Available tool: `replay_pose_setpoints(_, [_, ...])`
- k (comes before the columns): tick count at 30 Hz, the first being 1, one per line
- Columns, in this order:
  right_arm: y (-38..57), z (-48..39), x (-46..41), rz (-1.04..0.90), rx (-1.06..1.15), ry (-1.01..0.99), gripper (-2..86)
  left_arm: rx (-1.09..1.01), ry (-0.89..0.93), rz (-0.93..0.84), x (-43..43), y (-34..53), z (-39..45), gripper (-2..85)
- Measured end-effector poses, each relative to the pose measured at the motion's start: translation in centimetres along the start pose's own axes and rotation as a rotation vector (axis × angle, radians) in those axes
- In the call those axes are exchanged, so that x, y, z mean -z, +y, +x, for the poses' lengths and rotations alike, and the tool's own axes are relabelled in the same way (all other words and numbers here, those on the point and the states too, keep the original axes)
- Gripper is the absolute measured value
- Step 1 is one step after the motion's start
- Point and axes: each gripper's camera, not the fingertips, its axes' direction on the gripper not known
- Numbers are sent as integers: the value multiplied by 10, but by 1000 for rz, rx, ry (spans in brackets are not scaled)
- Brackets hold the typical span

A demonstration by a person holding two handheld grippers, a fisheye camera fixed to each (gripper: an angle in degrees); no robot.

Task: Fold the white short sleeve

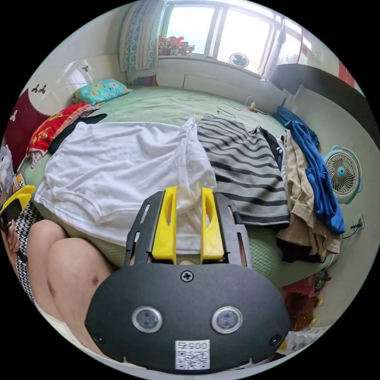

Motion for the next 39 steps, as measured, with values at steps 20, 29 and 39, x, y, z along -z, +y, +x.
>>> replay_pose_setpoints(20, [-83,-35,40,-21,-23,-212,-17,5,-41,29,20,-5,21,78])
replay_pose_setpoints(29, [-61,33,-15,-133,-468,-263,-17,18,-46,21,21,-5,18,77])
replay_pose_setpoints(39, [-46,24,-50,-120,-392,-254,-8,35,-206,32,37,-8,-5,83])
